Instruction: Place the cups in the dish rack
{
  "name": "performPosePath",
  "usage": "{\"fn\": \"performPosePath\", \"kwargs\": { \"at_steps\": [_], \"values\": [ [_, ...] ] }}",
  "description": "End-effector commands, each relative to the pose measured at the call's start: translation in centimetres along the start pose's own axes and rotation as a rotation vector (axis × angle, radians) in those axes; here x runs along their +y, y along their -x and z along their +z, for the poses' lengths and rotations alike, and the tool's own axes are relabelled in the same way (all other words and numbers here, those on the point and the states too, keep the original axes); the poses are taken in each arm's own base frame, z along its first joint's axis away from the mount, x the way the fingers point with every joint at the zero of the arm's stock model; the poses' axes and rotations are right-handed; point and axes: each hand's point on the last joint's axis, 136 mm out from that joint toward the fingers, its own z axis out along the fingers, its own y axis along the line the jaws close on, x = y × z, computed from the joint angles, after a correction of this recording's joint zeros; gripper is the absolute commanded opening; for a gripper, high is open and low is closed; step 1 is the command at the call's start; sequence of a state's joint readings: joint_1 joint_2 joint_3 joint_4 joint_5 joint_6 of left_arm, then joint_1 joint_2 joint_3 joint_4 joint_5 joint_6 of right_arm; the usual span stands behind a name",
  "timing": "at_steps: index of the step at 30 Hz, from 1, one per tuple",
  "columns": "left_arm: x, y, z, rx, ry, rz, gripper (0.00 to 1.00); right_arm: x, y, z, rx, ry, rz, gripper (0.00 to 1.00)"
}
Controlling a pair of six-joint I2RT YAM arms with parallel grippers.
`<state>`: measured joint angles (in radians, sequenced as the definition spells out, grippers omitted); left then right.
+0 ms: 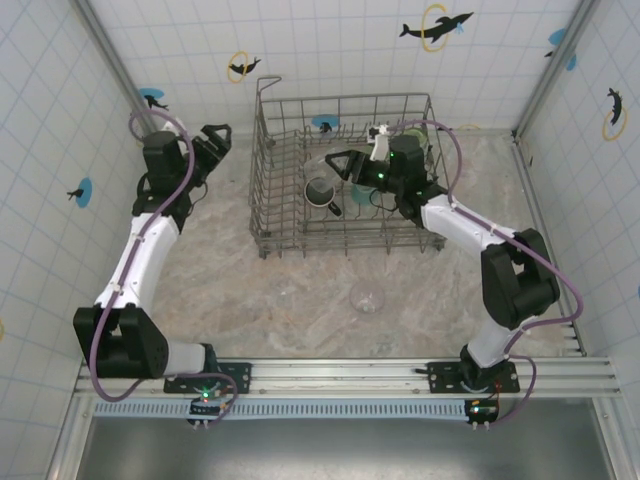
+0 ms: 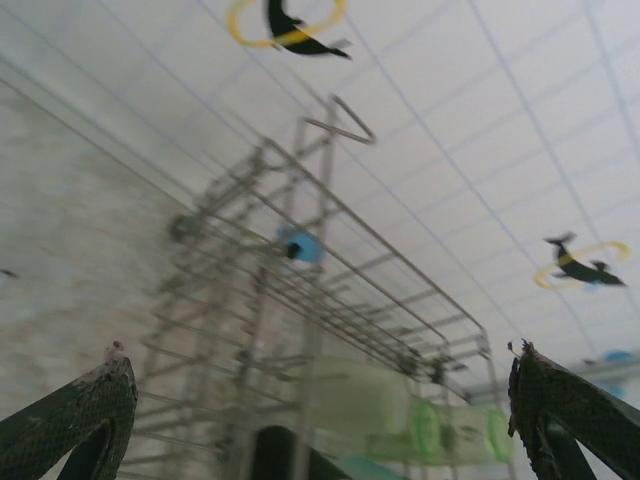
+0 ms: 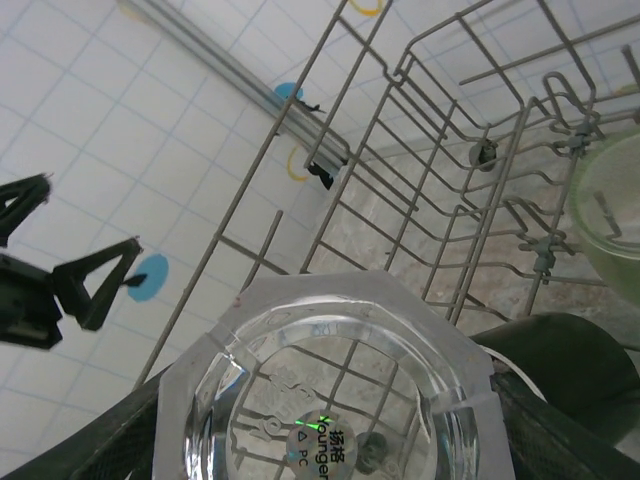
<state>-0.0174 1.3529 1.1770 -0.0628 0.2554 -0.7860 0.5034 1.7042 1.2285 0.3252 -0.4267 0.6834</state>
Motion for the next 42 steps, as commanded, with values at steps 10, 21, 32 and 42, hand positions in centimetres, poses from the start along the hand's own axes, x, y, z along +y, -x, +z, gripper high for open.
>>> {"fn": "performPosePath", "kwargs": {
  "at_steps": [10,21,32,42],
  "values": [
    [11.2,0.6,-1.1,-0.018,0.380,0.201,0.97,4.3,-1.0,1.7,0.076,-0.008,-0.349,0.55],
    [15.3,1.0,-3.1,-0.037,0.435,0.258,0.97,5.0,-5.3,5.0,0.231,0.025,-0.509,0.55],
    [15.4,0.7,-3.8,-0.066,0.432,0.285,0.97,6.2,-8.0,6.4,0.293,0.101,-0.575,0.55],
    [15.4,0.0,-3.1,-0.031,0.400,0.252,0.97,7.0,-9.9,7.8,0.314,0.160,-0.569,0.55]
  ]
}}
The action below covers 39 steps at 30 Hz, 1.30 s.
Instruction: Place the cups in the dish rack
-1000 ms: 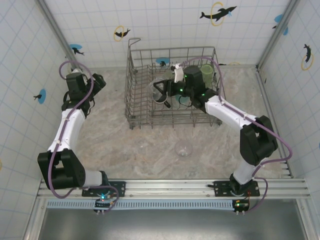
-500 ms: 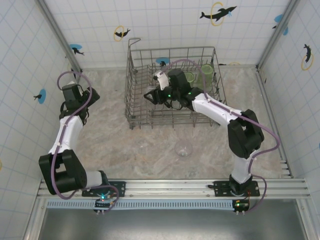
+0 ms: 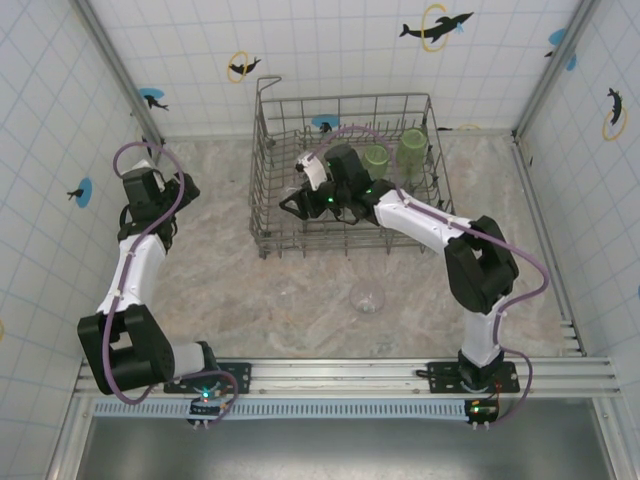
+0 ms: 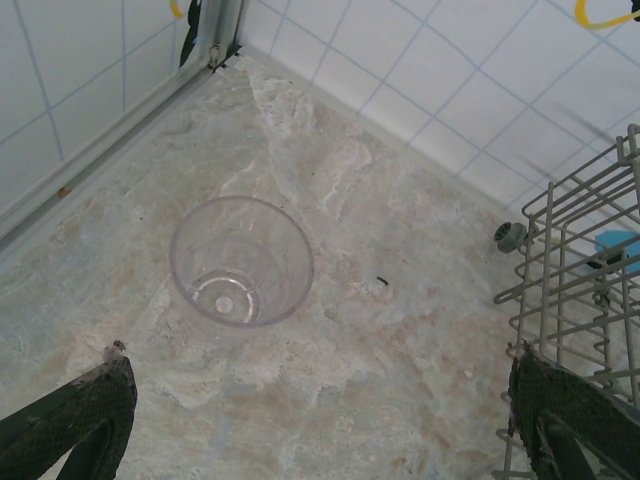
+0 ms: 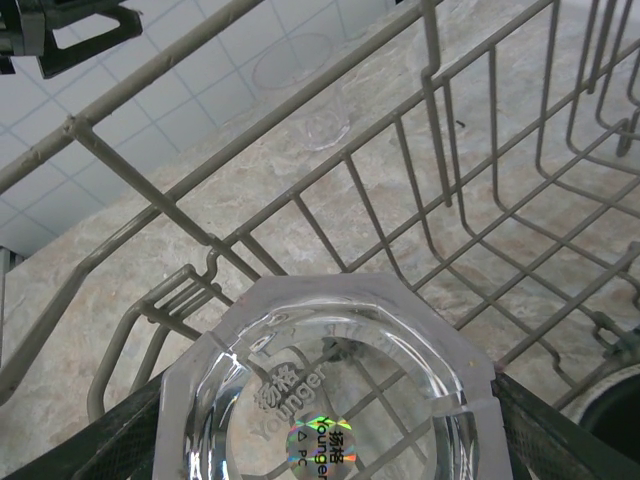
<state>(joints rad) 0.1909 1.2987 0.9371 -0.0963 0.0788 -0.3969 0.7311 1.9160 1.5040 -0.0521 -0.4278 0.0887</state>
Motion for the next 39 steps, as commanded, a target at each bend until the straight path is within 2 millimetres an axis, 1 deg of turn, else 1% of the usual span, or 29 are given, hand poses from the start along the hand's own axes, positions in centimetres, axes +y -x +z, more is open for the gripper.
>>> {"fn": "performPosePath", "kwargs": {
  "at_steps": [1,10,14,19,20,22,28,31,35,39],
  "values": [
    [-0.2,-0.2,0.3,0.007,-0.022,-0.010,0.97,1.5,2.8,0.7,-0.074,0.056,-0.058,0.55],
    [-0.5,-0.5,0.5,0.018,-0.037,-0.020,0.97,2.1,2.3,2.6,-0.049,0.082,-0.078,0.54],
    [-0.4,-0.5,0.5,0.019,-0.035,-0.021,0.97,2.2,1.4,3.8,-0.003,0.062,-0.120,0.54],
    [-0.4,-0.5,0.5,0.021,-0.036,-0.020,0.97,2.1,-0.7,5.3,0.073,0.033,-0.169,0.54],
    [-0.4,-0.5,0.5,0.020,-0.035,-0.021,0.97,1.5,-1.0,5.6,0.086,-0.006,-0.178,0.54],
    [-0.5,-0.5,0.5,0.021,-0.040,-0.021,0.97,1.7,-1.7,6.0,0.110,-0.022,-0.201,0.55],
    [-0.5,-0.6,0.6,0.026,-0.041,-0.026,0.97,1.7,-3.0,6.8,0.137,-0.023,-0.189,0.55],
    [-0.6,-0.5,0.5,0.025,-0.048,-0.027,0.97,1.6,-3.2,6.9,0.142,-0.028,-0.188,0.60],
    [-0.6,-0.5,0.5,0.024,-0.045,-0.028,0.97,1.5,-3.0,6.8,0.139,-0.034,-0.185,0.76],
    [-0.6,-0.4,0.4,0.022,-0.045,-0.028,0.97,1.9,-2.0,6.4,0.116,-0.034,-0.181,0.87]
  ]
}}
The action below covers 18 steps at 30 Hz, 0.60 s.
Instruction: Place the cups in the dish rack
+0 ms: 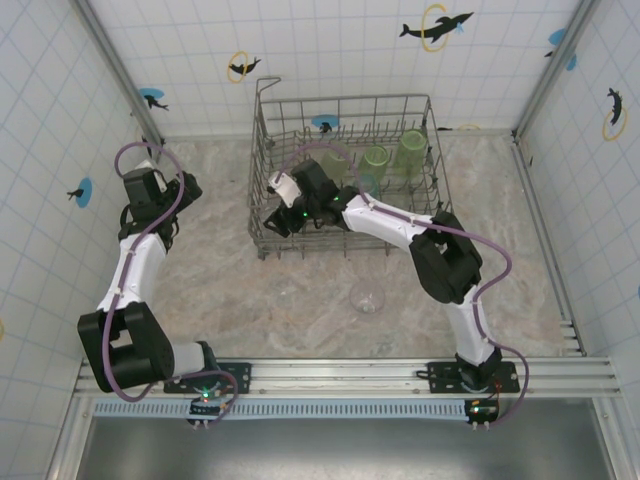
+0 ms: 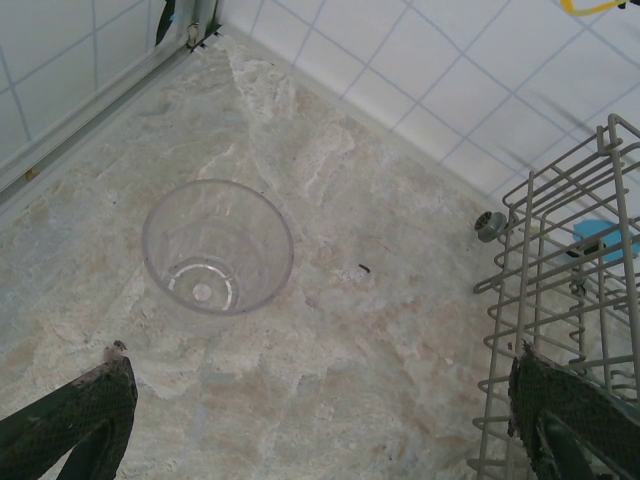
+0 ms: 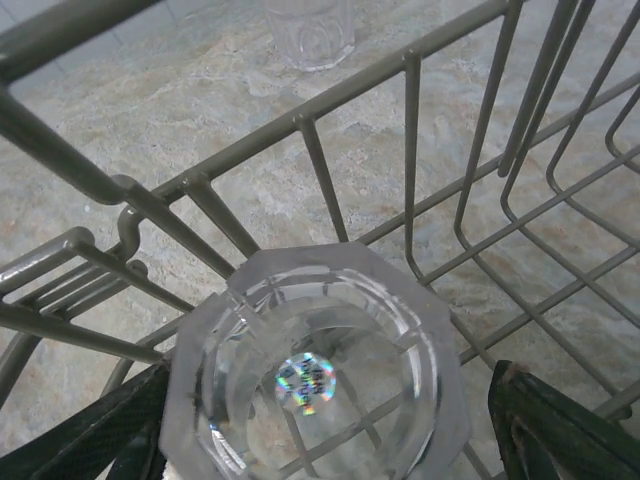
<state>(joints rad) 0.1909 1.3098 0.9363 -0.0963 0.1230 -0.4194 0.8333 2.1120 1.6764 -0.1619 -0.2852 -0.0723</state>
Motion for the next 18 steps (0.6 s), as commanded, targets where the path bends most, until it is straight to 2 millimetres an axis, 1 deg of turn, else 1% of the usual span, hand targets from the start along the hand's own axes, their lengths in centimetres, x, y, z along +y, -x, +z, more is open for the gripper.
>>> {"fn": "performPosePath", "kwargs": {
  "at_steps": [1,8,16,18],
  "values": [
    [0.0,0.1,0.1,-0.006,-0.007,-0.005,0.97,1.1,2.2,-0.6,-0.041,0.020,-0.017,0.89],
    [0.1,0.1,0.1,-0.005,0.002,-0.004,0.97,1.2,4.0,-2.1,-0.082,0.006,-0.006,0.95],
    [0.7,0.1,0.2,-0.001,0.032,-0.011,0.97,1.1,5.1,-4.6,-0.116,-0.039,-0.008,1.00],
    [0.8,0.1,0.3,-0.003,0.040,-0.013,0.97,1.0,5.3,-5.3,-0.129,-0.045,-0.001,1.00]
  ]
}}
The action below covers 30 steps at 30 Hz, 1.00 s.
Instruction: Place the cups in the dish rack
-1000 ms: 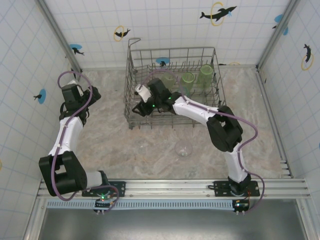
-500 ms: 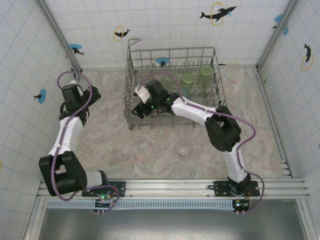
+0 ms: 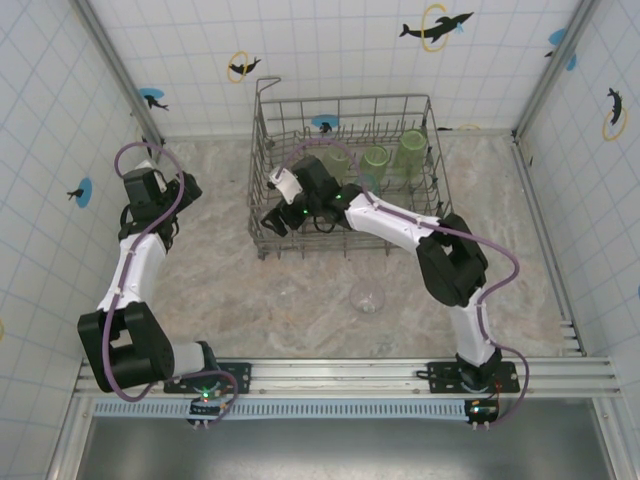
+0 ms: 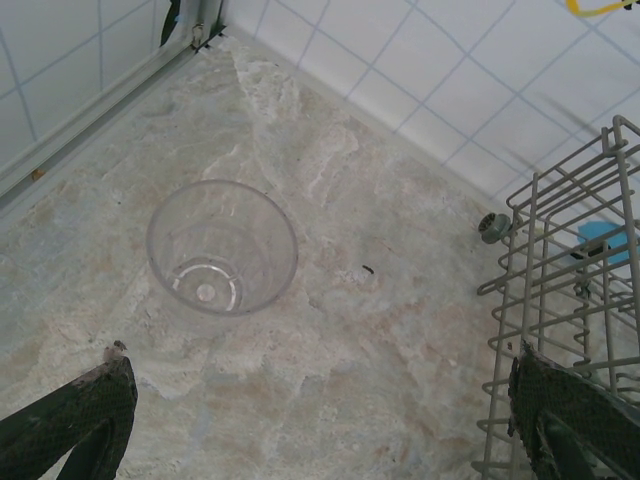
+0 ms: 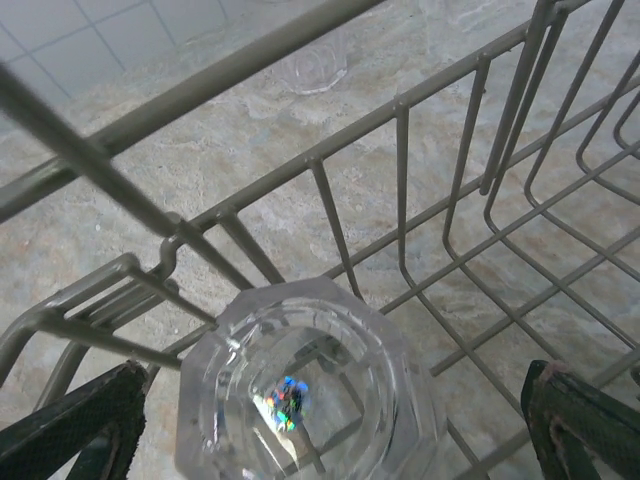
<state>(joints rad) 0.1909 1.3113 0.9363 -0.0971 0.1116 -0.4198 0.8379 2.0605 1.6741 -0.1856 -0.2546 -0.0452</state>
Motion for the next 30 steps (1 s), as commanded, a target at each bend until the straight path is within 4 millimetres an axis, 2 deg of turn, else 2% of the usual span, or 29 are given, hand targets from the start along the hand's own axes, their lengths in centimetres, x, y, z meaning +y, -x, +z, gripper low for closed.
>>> {"fn": "performPosePath", "kwargs": {
  "at_steps": [1,12,17,24,30],
  "values": [
    [0.6,0.1,0.2,0.000,0.031,-0.012,0.97,0.8,3.9,-3.7,-0.112,-0.017,-0.012,1.00],
    [1.3,-0.1,0.5,0.008,0.070,-0.019,0.97,-0.1,3.4,-7.3,-0.159,-0.054,0.039,1.00],
    [2.5,-0.7,0.9,0.024,0.121,-0.048,0.97,-0.5,2.7,-9.4,-0.170,-0.083,0.066,1.00],
    [4.1,-1.7,2.0,0.064,0.181,-0.102,0.97,-0.5,0.4,-12.5,-0.185,-0.125,0.102,1.00],
    [6.9,-3.1,2.6,0.096,0.312,-0.138,0.97,-1.2,-2.1,-15.8,-0.207,-0.192,0.141,1.00]
  ]
}}
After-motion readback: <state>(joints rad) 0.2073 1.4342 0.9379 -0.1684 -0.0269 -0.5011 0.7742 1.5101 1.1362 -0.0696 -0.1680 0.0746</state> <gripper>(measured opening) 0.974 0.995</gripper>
